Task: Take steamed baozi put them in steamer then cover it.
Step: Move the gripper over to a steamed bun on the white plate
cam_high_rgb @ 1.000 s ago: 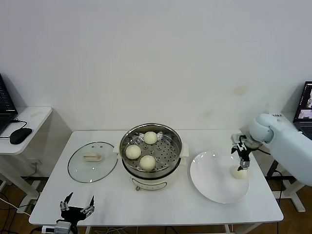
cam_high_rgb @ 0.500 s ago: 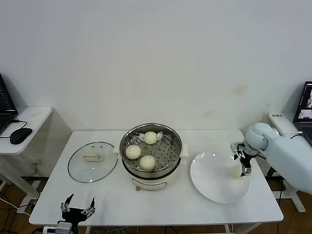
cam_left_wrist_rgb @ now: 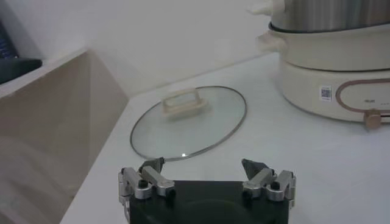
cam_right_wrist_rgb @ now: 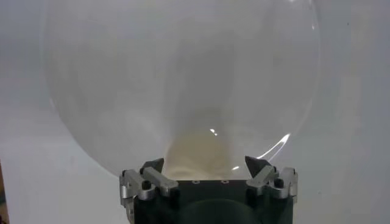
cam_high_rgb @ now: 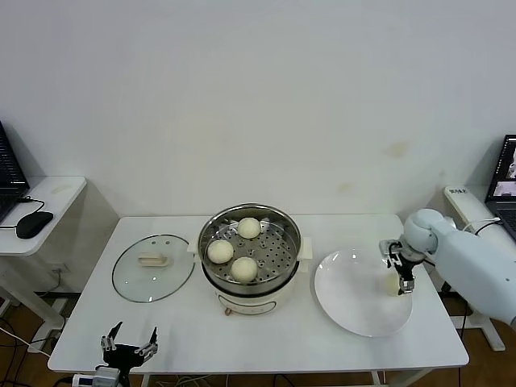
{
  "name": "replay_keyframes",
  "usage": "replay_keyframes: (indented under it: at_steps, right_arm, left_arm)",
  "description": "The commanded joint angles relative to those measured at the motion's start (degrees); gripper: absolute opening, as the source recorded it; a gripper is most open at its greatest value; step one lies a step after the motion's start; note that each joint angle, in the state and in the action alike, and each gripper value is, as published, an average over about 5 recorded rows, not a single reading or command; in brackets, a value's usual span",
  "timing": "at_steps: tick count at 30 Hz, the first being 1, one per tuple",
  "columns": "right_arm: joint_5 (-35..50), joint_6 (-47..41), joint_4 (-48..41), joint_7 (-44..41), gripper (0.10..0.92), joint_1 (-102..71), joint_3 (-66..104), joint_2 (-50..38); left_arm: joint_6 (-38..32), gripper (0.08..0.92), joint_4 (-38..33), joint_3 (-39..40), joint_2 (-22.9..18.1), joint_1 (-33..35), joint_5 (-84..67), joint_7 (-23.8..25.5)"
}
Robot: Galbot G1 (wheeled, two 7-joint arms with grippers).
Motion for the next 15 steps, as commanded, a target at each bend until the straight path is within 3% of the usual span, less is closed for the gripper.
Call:
replay_keyframes:
  at_steps: [1, 15]
  right_arm:
    - [-1.01, 0.07, -0.88, 0.92, 0.823, -0.49, 0.34, 0.6]
    - [-1.41, -0.18, -1.96, 1.38, 0.823, -0.89, 0.7, 1.33]
  left_arm:
    - [-0.02, 0.823, 0.13, 0.09, -0.06, -0.01, 0.06, 0.0]
    - [-0.06, 0.823, 0.81, 0.21, 0.0, -0.22, 0.08, -0.05]
